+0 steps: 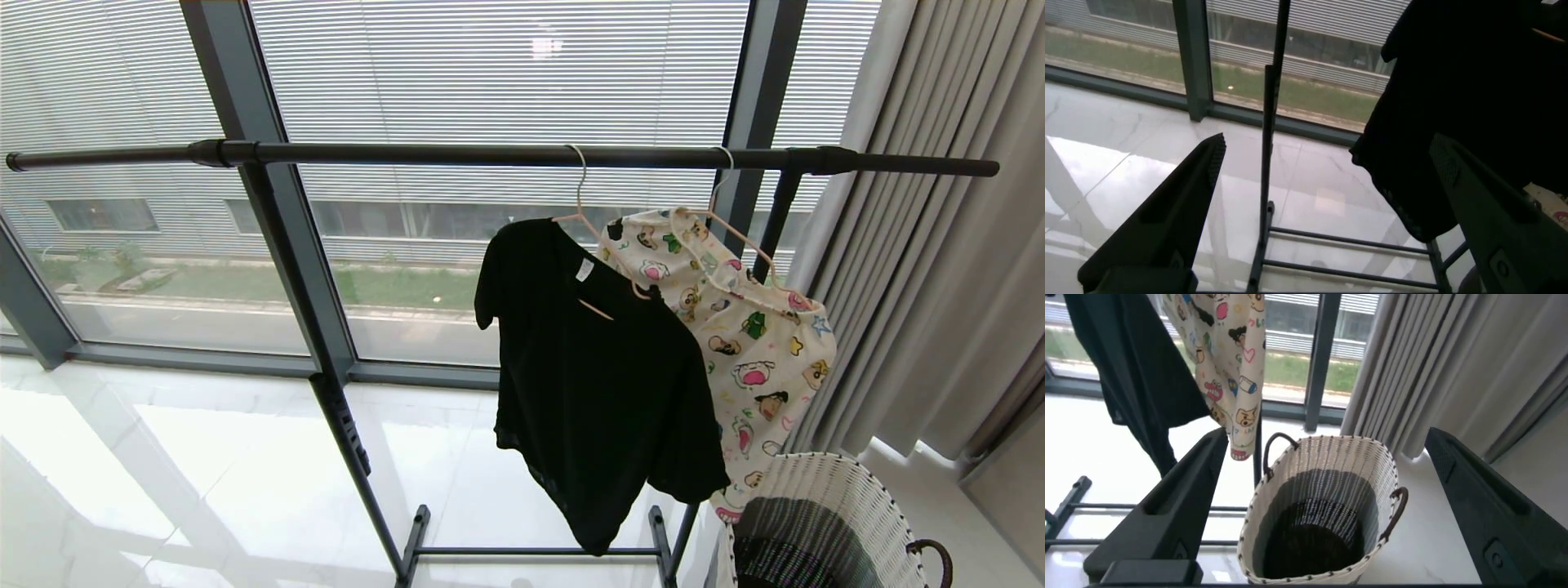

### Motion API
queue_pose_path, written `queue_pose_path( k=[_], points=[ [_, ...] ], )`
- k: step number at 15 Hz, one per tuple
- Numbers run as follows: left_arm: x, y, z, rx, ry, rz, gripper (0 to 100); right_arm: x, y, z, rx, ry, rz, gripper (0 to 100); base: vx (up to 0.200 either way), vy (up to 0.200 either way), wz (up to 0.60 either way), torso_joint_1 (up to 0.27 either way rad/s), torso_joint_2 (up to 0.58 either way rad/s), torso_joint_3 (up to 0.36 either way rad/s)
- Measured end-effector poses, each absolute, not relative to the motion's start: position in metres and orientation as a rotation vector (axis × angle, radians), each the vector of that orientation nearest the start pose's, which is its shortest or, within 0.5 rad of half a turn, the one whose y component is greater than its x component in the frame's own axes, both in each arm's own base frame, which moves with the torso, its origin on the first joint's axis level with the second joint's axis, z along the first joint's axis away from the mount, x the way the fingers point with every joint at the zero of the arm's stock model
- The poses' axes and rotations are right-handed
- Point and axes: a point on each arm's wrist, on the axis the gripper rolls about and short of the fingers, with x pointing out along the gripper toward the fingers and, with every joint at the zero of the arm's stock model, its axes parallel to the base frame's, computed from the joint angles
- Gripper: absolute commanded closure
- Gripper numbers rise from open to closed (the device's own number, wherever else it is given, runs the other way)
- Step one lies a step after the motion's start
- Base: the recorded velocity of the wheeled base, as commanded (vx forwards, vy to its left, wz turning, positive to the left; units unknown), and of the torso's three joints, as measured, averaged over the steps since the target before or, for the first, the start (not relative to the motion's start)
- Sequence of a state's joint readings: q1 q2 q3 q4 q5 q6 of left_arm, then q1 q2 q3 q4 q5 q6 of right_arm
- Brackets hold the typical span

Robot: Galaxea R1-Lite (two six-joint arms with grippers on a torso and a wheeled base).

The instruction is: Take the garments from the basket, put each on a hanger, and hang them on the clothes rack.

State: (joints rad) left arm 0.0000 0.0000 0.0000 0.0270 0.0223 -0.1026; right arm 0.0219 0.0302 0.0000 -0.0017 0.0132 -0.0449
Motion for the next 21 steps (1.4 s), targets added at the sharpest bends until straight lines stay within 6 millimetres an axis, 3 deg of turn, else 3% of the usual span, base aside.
queue_pose_path(
  k=[21],
  points=[
    [-0.0229,0.0005,0.0727,-0.102,0.026,0.024,0,-0.0229,0.0001,0.0756,-0.005,-0.003,0.006,0,0.000,0.000,0.00,0.000,0.00,0.000]
  ],
)
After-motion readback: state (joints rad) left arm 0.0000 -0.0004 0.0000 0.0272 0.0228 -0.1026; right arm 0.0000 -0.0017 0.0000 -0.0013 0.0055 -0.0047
